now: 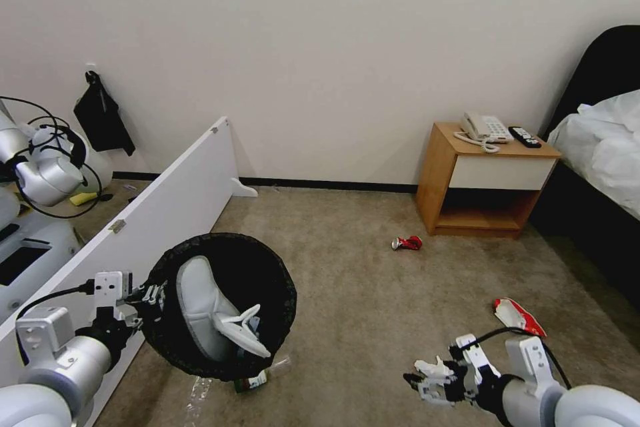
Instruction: Pick up the trash bin, then pick up the garbage from the floor and place it into the trash bin.
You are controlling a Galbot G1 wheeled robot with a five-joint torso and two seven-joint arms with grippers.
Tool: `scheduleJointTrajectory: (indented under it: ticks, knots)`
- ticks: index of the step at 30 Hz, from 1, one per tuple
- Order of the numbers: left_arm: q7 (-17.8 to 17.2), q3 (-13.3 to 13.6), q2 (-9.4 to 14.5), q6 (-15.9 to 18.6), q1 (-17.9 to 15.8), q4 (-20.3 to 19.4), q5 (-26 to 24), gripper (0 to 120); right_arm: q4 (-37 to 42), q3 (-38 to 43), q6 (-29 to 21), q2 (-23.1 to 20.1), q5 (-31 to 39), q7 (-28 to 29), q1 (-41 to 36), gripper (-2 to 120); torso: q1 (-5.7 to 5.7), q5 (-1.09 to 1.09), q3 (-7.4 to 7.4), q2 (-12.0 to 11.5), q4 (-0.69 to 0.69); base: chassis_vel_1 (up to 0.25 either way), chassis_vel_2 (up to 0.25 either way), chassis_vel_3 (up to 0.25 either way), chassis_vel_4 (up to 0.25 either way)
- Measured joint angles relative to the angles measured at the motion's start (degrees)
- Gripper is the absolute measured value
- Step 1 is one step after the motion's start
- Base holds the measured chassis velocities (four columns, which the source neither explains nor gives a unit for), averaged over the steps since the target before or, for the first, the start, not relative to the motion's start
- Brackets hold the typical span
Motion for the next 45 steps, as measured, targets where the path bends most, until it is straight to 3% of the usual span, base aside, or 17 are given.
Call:
scheduleJointTrajectory:
  ticks: [6, 11, 17, 19, 25, 33, 45]
  knots:
    - [0.0, 0.0, -0.1, 0.0, 0.3, -0.6, 0.0, 4, -0.8, -1.4, 0.0, 0.5, -4.8, -3.4, 1.5, 100, 0.0, 0.0, 0.0, 0.0, -0.01, 0.0, 0.0, 0.0, 0.0]
    - [-0.6, -0.3, 0.0, 0.2, 1.2, -1.5, 0.0, 4, -3.5, -4.4, 0.0, 0.5, -12.4, -10.6, 5.6, 100, 0.0, -0.01, 0.0, 0.0, 0.01, 0.0, 0.0, 0.0, 0.0]
    - [-1.0, 0.4, 0.0, 0.6, 1.3, -2.3, 0.6, 4, -8.1, -9.8, 0.1, 2.5, -24.7, -17.4, 11.5, 100, 0.0, 0.01, 0.0, 0.0, 0.0, 0.0, 0.0, 0.0, 0.0]
    - [-1.2, 0.7, -0.2, 0.6, 1.4, -2.4, 1.0, 4, -9.1, -10.8, 1.0, 2.7, -32.4, -19.7, 12.0, 100, 0.0, 0.0, 0.0, 0.0, 0.0, 0.0, 0.0, 0.0, 0.0]
    - [-1.2, 1.2, -0.3, 0.6, 1.1, -2.6, 1.3, 4, -10.1, -12.3, 4.6, 2.5, -39.6, -21.9, 11.8, 100, 0.0, 0.0, 0.0, 0.0, -0.01, 0.0, 0.0, 0.0, 0.0]
    - [-1.2, 1.2, 0.2, 0.6, 1.1, -2.9, 1.2, 4, -10.8, -13.6, 7.9, 2.3, -39.9, -22.1, 12.7, 100, 0.0, 0.01, 0.0, 0.0, 0.0, 0.0, 0.0, 0.0, 0.0]
    - [-1.6, 1.9, 0.4, 0.8, 0.9, -3.8, 1.2, 4, -5.1, -13.3, 9.7, -3.6, -32.6, -20.2, 11.7, 100, 0.0, 0.0, 0.0, 0.0, 0.0, 0.0, 0.0, 0.0, 0.0]
